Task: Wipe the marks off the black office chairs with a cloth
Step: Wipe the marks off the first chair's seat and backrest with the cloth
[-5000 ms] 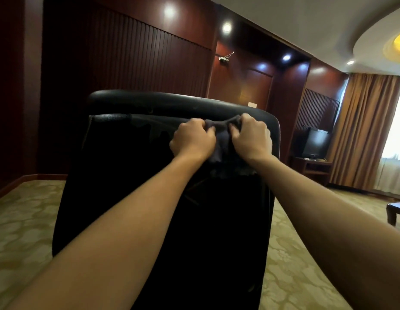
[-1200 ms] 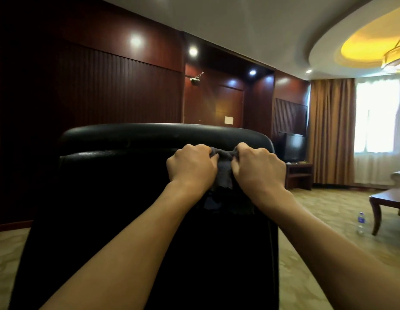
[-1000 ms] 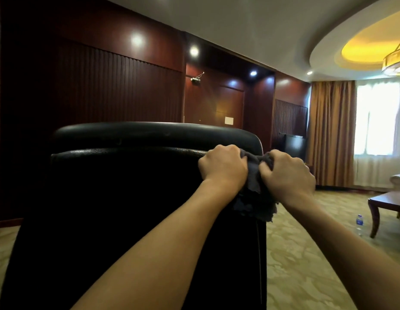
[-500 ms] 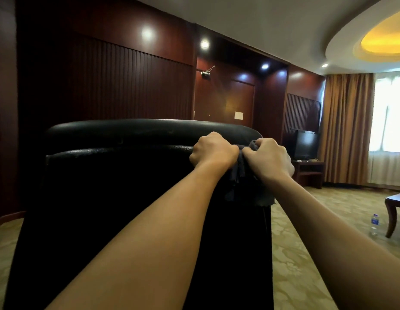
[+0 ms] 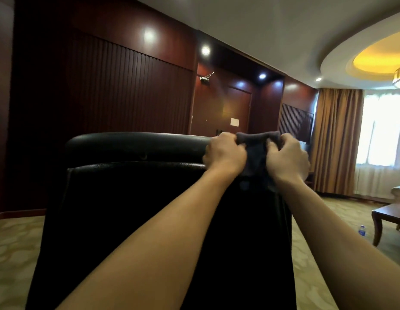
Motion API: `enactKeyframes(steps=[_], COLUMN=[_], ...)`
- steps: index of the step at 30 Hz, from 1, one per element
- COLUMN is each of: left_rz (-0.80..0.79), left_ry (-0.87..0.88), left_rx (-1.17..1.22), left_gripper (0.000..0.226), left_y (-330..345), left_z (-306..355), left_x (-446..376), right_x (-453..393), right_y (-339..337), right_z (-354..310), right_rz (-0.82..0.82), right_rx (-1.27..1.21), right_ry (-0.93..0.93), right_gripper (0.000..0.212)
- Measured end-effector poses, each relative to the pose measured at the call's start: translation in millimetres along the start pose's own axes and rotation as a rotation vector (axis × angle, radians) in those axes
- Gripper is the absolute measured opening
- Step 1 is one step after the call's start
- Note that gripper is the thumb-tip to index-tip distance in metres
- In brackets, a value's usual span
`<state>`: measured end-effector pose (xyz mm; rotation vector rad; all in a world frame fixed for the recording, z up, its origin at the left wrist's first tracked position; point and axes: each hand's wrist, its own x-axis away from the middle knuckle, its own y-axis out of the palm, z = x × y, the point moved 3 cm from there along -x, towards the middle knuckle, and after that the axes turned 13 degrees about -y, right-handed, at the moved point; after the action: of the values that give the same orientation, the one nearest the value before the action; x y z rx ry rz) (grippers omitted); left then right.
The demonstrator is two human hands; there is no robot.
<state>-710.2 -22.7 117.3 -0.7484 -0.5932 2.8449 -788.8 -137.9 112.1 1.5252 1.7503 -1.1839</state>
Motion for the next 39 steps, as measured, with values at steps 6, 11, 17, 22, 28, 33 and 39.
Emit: enactKeyframes(steps=[6, 11, 17, 22, 28, 33, 39], left_rz=[-0.087, 0.087, 0.218, 0.341, 0.473, 0.614, 0.627], left_ry=[0.036, 0.095, 0.085, 0.011, -0.176, -0.323, -0.249], left_rx=[0.141, 0.088, 0.033, -0.018, 0.024, 0.06, -0.118], left_gripper=[0.018, 0.023, 0.025, 0.025, 0.031, 0.034, 0.034], left_y=[51, 32, -21, -85, -176, -228, -213], left_z=[27, 4, -32, -74, -146, -195, -169], left_x=[14, 12, 1, -14, -34, -29, -21], right_x=[2, 23, 39, 56, 81, 114, 103], right_y=[-15, 5, 31, 69, 131, 164, 149], right_z=[31, 5, -49, -113, -200, -255, -237], right_rz=[0.086, 0.017, -0.065, -0.119, -0.228, -0.272, -0.251], right_rx=[0.027, 0.163, 0.209, 0.148, 0.055, -0.023, 0.09], right_ry=[0.139, -0.127, -0.25, -0.392, -0.533, -0.703, -0.817], right_gripper=[0.028, 0.03, 0.028, 0.023, 0.027, 0.028, 0.027])
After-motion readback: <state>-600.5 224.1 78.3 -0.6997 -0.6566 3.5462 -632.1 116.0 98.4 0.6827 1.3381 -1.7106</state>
